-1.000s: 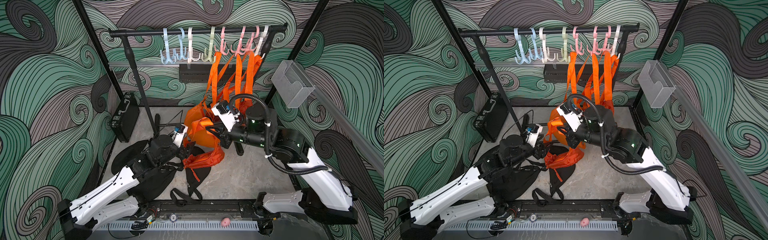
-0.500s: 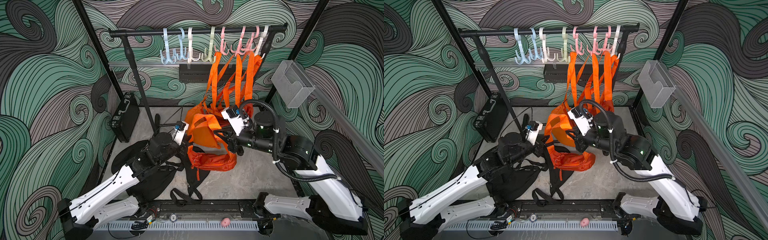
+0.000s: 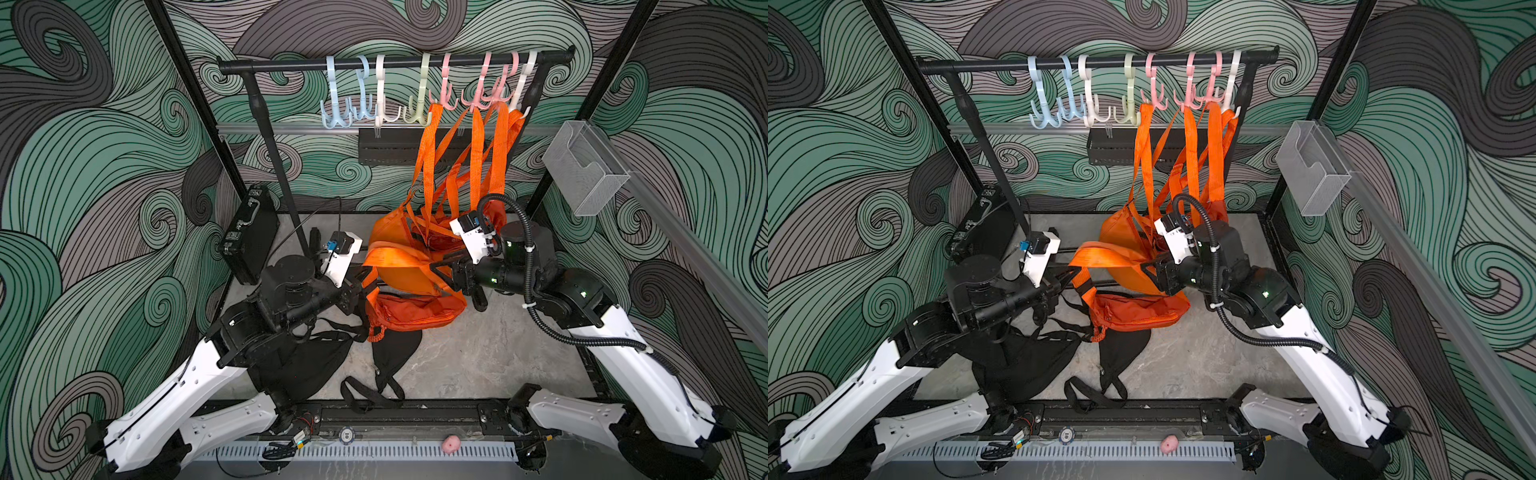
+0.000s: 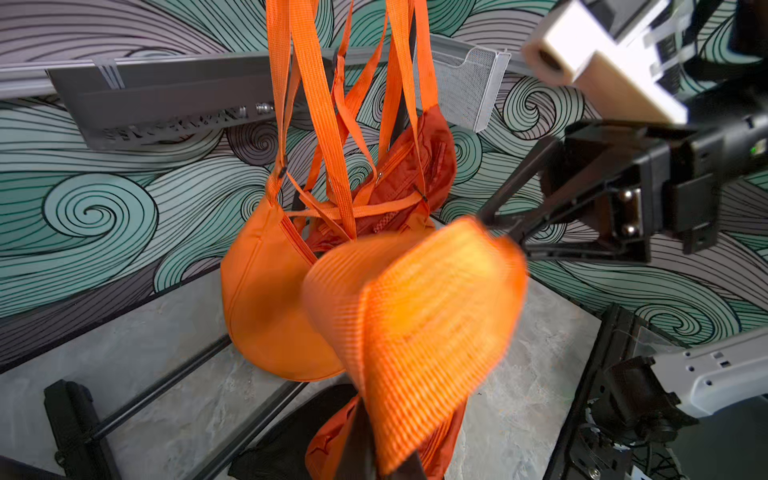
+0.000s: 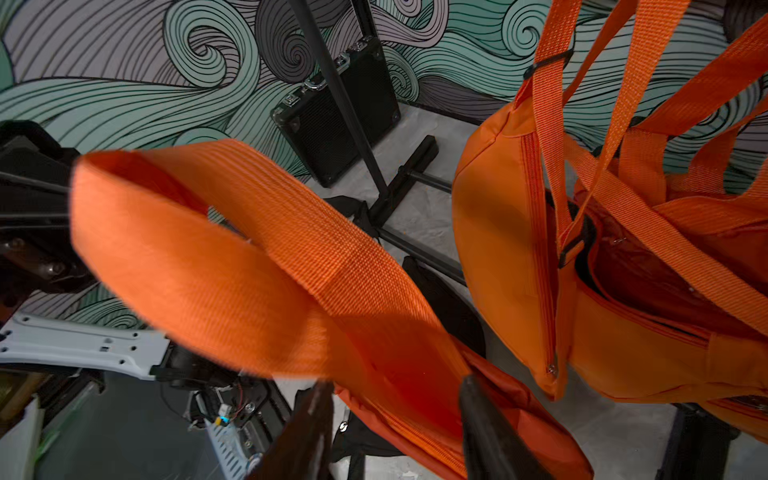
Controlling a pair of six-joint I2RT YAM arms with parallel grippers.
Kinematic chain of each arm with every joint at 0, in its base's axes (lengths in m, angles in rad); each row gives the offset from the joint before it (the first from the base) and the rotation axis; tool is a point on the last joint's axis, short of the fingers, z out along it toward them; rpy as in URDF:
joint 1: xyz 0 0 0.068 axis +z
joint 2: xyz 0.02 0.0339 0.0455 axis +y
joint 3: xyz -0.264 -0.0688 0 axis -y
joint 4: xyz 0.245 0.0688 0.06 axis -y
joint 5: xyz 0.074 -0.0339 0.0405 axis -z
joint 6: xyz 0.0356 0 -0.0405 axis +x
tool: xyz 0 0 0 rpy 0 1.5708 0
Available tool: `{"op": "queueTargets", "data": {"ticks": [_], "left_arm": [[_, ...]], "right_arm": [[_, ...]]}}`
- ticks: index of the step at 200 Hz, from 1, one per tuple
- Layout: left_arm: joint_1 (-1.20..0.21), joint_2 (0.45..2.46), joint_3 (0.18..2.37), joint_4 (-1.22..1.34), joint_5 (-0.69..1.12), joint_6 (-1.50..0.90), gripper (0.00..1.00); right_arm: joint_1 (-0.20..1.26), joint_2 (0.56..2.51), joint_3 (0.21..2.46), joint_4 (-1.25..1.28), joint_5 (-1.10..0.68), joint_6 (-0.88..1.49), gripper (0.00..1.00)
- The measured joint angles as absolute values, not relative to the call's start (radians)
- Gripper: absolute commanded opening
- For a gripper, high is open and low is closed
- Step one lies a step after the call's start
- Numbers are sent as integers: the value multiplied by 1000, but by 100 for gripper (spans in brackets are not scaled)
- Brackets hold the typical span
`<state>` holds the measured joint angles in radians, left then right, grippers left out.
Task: Hang the bag on a hook
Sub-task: Pick up the bag from the bag.
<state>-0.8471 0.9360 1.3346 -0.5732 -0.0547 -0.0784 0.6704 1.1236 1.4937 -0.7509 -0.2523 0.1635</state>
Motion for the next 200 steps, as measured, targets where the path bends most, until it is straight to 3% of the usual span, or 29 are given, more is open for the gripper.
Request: {"op": "queueTargets", "data": {"ticks": [58, 140, 173, 200], "left_arm": [[-847, 1115, 1629, -782, -33, -15, 0], [-847, 1250, 1854, -856, -340, -8, 0], [-847, 1287, 1898, -855, -375, -8, 0], [-838, 1313, 1898, -862, -386, -7, 0]], "right_arm": [[669, 1188, 1644, -589, -419, 112, 69], [728, 1339, 1542, -316, -606, 180, 65], [760, 1374, 1542, -281, -608, 178, 60], [757, 1370, 1515, -231, -599, 184, 42]]}}
